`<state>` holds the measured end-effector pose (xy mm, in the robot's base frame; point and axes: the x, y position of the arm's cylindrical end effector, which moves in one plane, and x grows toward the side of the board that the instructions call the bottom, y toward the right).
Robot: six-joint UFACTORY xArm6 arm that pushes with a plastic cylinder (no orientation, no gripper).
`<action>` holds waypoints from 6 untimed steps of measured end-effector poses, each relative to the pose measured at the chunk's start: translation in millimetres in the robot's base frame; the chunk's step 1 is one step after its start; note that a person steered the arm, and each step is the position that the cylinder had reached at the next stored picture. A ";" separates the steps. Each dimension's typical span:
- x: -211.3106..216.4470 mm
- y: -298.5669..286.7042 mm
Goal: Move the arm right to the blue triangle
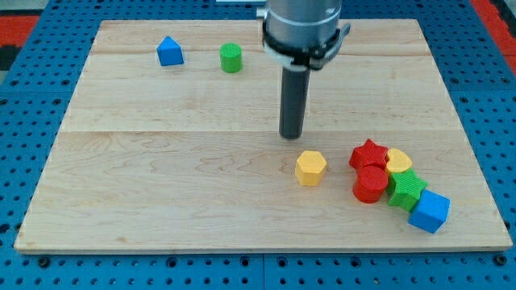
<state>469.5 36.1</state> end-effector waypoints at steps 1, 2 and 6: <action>50.3 15.6; 51.0 38.8; -171.9 -135.9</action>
